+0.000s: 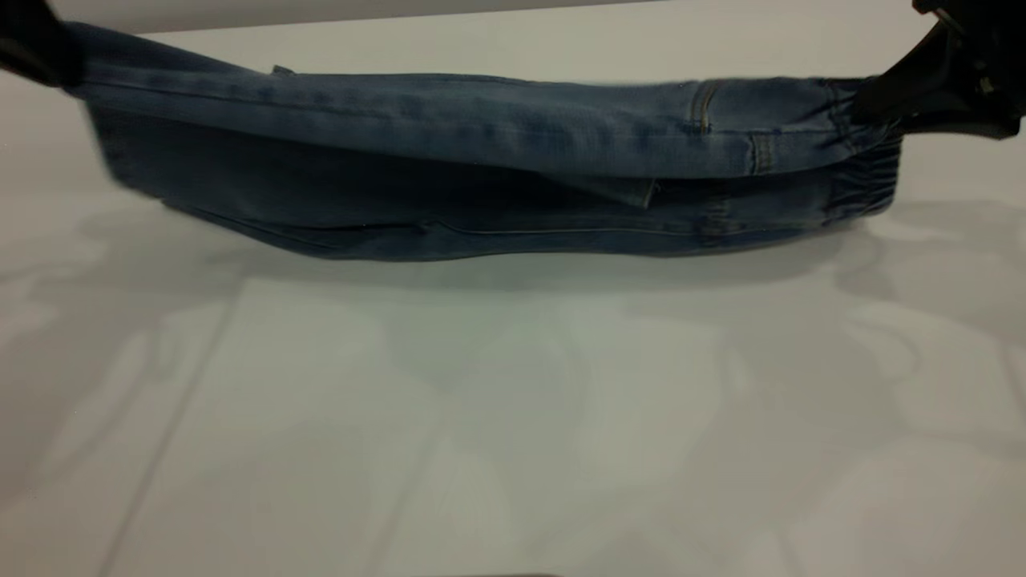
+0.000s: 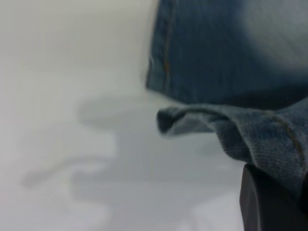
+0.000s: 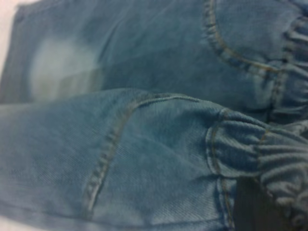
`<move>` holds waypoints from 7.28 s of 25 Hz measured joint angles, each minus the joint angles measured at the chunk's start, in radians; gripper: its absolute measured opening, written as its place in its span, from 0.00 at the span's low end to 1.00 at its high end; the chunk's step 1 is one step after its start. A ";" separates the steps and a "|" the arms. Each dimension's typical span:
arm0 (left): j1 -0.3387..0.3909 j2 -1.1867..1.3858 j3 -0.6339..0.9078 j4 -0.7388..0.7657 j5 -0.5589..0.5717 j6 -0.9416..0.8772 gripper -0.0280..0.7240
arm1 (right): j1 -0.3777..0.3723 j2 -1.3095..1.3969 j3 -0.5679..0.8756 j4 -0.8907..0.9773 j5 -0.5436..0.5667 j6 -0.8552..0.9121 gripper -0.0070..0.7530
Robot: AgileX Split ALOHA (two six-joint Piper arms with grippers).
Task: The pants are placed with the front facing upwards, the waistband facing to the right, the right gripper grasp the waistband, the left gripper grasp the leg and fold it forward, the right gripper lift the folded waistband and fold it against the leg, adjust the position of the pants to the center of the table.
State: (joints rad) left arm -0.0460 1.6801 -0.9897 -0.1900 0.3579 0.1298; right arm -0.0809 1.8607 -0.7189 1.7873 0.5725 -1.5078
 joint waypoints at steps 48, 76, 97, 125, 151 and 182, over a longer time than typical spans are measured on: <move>-0.094 0.463 -0.451 0.003 0.143 0.213 0.78 | -0.012 0.224 -0.310 -0.464 0.004 0.464 0.83; -0.307 0.554 -0.607 0.003 0.165 0.224 0.78 | -0.117 0.471 -0.462 -0.174 0.264 0.296 0.12; -0.540 0.876 -0.949 -0.001 0.096 0.226 0.78 | -0.083 0.256 -0.464 -0.109 0.516 0.296 0.12; -0.353 0.946 -1.184 0.284 0.525 0.075 0.78 | 0.235 0.252 -0.692 -0.123 0.259 0.316 0.12; -0.326 0.565 -1.243 0.380 0.752 0.004 0.78 | 0.462 0.407 -0.735 0.007 -0.049 0.087 0.18; -0.336 0.865 -1.244 0.165 0.779 0.836 0.78 | 0.267 0.403 -0.954 -1.210 0.347 1.155 0.78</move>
State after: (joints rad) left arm -0.3825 2.5451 -2.2340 -0.0246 1.1373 0.9660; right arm 0.1861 2.2632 -1.6726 0.5777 0.9193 -0.3533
